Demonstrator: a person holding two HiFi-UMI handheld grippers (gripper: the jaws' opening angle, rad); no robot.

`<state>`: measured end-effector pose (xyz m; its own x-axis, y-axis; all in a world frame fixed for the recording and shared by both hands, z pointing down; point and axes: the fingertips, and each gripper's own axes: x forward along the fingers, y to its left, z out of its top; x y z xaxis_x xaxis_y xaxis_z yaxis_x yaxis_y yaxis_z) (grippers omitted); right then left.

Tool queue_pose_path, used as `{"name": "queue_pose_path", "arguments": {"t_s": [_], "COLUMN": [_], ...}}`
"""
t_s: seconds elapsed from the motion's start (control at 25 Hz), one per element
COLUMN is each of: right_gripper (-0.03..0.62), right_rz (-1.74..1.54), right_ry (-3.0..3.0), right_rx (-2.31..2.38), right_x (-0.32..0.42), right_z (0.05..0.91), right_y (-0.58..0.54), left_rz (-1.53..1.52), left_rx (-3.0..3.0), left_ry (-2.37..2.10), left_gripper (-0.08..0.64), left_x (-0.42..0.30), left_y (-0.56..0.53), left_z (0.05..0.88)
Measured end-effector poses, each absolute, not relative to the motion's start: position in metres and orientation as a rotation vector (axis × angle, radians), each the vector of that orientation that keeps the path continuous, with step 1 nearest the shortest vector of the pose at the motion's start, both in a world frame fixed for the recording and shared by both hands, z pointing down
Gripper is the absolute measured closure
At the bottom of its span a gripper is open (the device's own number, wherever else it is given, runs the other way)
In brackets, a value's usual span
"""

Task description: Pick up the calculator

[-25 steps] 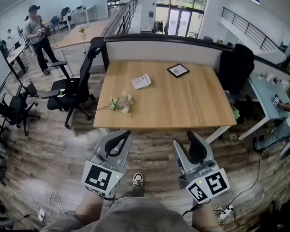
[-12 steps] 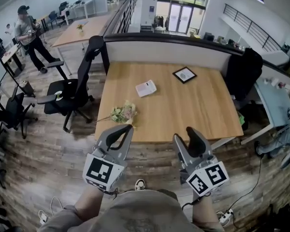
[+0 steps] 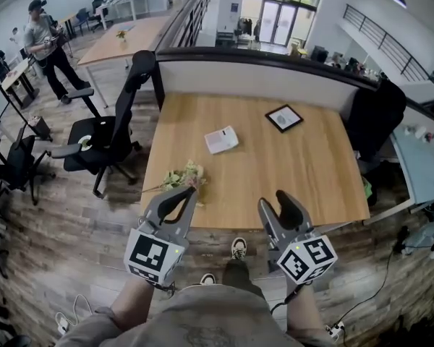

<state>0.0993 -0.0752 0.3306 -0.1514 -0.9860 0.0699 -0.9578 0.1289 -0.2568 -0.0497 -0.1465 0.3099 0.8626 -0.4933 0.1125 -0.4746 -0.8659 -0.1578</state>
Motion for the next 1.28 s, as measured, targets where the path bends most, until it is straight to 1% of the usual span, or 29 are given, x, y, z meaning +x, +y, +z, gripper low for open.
{"name": "queue_pose_path", "arguments": {"t_s": [0.72, 1.0, 1.28], "right_gripper": [0.4, 0.4, 0.4], "right_rz": [-0.736, -0.895, -1.012], "right_ry": [2.428, 2.422, 2.467], "right_rx": [-1.755, -1.646, -1.636], "right_x": [0.225, 0.257, 0.264], "right_z": [0.415, 0.458, 0.506], "right_y": [-0.268, -0.337, -0.392], "left_rz": [-0.446, -0.536, -0.626], "left_rx": [-2.885, -2.851, -2.855], "left_ry": [1.011, 1.139, 1.218], "left_gripper": [0.558, 0.558, 0.558], "left_x": [0.077, 0.099, 0.104], "left_y": [-0.305, -0.35, -0.382], "left_z": [0.355, 0.385, 0.423]}}
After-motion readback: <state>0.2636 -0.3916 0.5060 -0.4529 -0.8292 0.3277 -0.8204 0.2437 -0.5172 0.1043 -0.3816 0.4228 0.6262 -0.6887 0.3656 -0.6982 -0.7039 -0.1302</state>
